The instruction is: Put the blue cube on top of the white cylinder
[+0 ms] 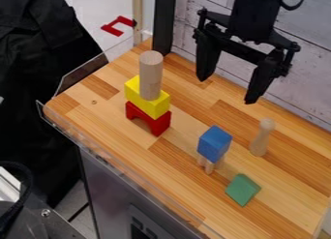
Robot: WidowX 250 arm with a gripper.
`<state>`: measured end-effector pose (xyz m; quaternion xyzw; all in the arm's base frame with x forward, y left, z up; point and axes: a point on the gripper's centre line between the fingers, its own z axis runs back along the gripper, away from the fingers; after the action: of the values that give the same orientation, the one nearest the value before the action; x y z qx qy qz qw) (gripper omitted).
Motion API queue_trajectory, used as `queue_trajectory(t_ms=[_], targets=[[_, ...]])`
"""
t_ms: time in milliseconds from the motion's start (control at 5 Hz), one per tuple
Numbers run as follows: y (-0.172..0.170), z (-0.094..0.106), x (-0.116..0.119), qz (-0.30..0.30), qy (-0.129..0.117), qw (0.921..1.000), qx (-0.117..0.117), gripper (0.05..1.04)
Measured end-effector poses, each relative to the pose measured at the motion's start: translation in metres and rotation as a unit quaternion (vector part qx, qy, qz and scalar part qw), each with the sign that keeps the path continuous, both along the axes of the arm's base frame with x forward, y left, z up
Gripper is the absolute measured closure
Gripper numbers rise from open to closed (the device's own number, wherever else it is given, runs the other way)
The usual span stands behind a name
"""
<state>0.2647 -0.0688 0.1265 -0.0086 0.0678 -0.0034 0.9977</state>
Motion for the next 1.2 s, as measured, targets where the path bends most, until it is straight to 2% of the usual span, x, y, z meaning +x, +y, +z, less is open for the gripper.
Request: queue_trajectory(t_ms=[200, 400, 600, 800, 1000, 1200], targets=[[0.001, -0.009, -0.002, 0.001, 0.016, 0.9999, 0.004, 0.083], [0.0, -0.022, -0.007, 0.004, 0.018, 0.9998, -0.008, 0.083], [-0.003, -0.027, -0.01, 0.005, 0.024, 0.9993, -0.029, 0.083], [-0.004, -0.033, -0.012, 0.005, 0.027, 0.9991, -0.032, 0.083], [-0.002, -0.049, -0.008, 0.011, 0.034, 0.9992, -0.019, 0.083], [0.001, -0.063, -0.008, 0.015, 0.057, 0.9982, -0.006, 0.083]])
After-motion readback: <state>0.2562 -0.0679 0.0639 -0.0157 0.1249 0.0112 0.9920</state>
